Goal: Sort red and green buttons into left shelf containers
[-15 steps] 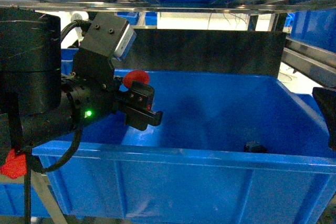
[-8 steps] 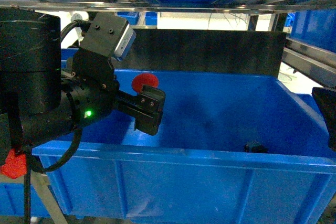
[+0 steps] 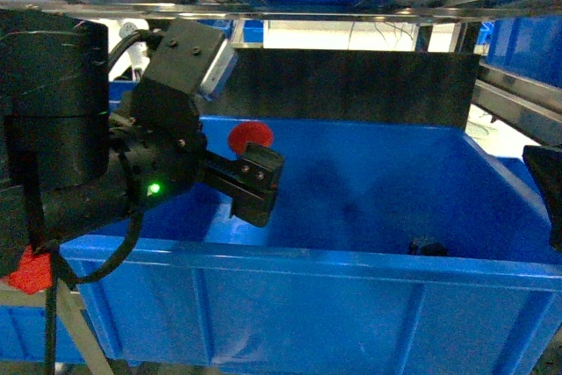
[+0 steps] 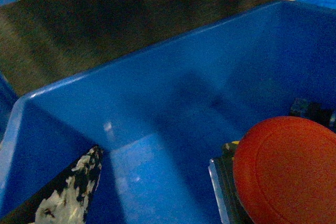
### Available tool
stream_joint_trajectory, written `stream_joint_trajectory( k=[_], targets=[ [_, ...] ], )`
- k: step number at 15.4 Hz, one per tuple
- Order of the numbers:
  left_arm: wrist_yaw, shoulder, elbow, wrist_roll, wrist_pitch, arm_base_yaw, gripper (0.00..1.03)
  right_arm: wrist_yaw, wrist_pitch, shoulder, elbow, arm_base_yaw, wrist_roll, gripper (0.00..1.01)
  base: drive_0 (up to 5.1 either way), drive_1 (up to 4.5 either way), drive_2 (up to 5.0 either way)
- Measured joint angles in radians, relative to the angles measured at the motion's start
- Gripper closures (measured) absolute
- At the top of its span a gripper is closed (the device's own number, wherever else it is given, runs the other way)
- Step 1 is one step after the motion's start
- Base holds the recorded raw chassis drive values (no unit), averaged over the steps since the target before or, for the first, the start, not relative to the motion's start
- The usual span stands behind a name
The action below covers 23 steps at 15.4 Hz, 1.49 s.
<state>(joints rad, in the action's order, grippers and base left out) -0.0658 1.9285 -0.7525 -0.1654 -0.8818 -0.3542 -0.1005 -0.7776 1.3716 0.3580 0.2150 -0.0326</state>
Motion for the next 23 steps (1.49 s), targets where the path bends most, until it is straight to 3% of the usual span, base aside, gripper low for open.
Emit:
stream_joint_trajectory(
  k=[5, 10, 11, 12, 13, 14, 17, 18, 19, 20, 21, 22, 23],
  targets=[
    [-0.098, 0.080, -0.138, -0.085, 0.151, -0.100, 0.05, 0.000, 0.000, 0.000, 0.000, 0.001, 0.000, 0.03, 0.0, 0.00, 0.0],
    [-0.095, 0.080, -0.138, -0.098, 0.151, -0.089, 0.05, -0.005, -0.014, 0.002, -0.001, 0.001, 0.001, 0.03, 0.0, 0.00, 0.0],
    [0.040, 0.110, -0.109, -0.061, -0.053, -0.109, 0.11, -0.076, -0.239, 0.047, -0.052, -0.002, 0.011, 0.15, 0.0, 0.00, 0.0],
    [0.257, 0.099, -0.005, 0.025, -0.252, -0.105, 0.24, -0.080, -0.338, 0.031, -0.122, -0.021, 0.019, 0.28, 0.0, 0.00, 0.0],
    [0.371, 0.064, 0.089, 0.075, -0.333, -0.077, 0.33, -0.077, -0.345, -0.007, -0.157, -0.040, 0.023, 0.37, 0.0, 0.00, 0.0],
    [0.428, -0.037, 0.211, 0.121, -0.399, -0.004, 0.49, -0.058, -0.323, -0.093, -0.187, -0.068, 0.026, 0.53, 0.0, 0.00, 0.0],
    [0.335, -0.257, 0.436, 0.158, -0.401, 0.084, 0.87, -0.005, -0.219, -0.261, -0.266, -0.106, 0.026, 0.92, 0.0, 0.00, 0.0],
    [0.306, -0.326, 0.496, 0.159, -0.399, 0.114, 1.01, 0.001, -0.175, -0.330, -0.285, -0.126, 0.029, 0.99, 0.0, 0.00, 0.0],
    [0.282, -0.399, 0.535, 0.162, -0.403, 0.140, 1.01, 0.013, -0.131, -0.388, -0.300, -0.132, 0.030, 0.99, 0.0, 0.00, 0.0],
    [0.254, -0.484, 0.576, 0.162, -0.378, 0.169, 1.01, 0.089, -0.082, -0.451, -0.312, -0.188, 0.031, 0.99, 0.0, 0.00, 0.0],
    [0.232, -0.560, 0.623, 0.163, -0.326, 0.199, 1.01, 0.093, -0.017, -0.532, -0.327, -0.221, 0.031, 0.99, 0.0, 0.00, 0.0],
    [0.213, -0.626, 0.650, 0.162, -0.284, 0.213, 1.01, 0.098, 0.029, -0.589, -0.338, -0.219, 0.031, 0.99, 0.0, 0.00, 0.0],
    [0.191, -0.727, 0.655, 0.162, -0.169, 0.224, 1.01, 0.098, 0.071, -0.637, -0.343, -0.216, 0.031, 0.99, 0.0, 0.00, 0.0]
  ],
)
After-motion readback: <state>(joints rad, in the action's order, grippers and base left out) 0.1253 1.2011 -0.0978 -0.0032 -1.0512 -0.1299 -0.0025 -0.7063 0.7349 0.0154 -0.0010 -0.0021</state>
